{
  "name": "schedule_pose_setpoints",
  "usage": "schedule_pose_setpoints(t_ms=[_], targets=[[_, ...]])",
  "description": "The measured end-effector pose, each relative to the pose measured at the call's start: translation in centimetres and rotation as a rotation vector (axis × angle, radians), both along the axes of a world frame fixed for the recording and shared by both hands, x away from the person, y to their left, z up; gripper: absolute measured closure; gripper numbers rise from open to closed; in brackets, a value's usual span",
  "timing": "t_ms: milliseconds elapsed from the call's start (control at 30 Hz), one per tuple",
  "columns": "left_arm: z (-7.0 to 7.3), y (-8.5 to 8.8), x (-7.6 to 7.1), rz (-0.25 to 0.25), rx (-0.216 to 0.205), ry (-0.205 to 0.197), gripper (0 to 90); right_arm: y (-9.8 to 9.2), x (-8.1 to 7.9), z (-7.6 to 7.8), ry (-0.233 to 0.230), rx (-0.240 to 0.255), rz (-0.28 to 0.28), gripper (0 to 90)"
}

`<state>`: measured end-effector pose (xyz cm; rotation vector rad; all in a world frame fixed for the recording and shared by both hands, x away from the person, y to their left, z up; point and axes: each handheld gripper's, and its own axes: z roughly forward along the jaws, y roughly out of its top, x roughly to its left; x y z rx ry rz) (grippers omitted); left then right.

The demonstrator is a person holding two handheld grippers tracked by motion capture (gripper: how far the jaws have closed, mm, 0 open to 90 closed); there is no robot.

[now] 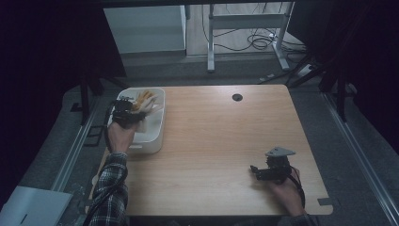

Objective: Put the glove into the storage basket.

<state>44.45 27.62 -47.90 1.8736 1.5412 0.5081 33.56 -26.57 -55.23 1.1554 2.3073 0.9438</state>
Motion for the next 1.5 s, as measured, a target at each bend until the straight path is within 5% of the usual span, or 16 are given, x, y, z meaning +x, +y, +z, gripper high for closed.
schedule_pose_setpoints(t_ms=[367,767,1233,1367,1500], targets=[[-0.2,-0.6,1.2,-0.002,0.069,0.069,58.7,0.0,0.0,0.0,0.000,0.000,0.000,10.1],[-0.3,-2.0,2.8,-0.015,0.090,0.105,57.7,0.0,0.0,0.0,0.000,0.000,0.000,10.1],[-2.5,-3.0,4.4,-0.043,0.134,0.205,55.6,0.0,0.0,0.0,0.000,0.000,0.000,10.1],[-3.0,-3.3,4.7,-0.045,0.172,0.243,41.0,0.0,0.0,0.0,0.000,0.000,0.000,10.1],[-3.1,-3.4,4.7,-0.031,0.198,0.235,23.0,0.0,0.0,0.0,0.000,0.000,0.000,10.1]])
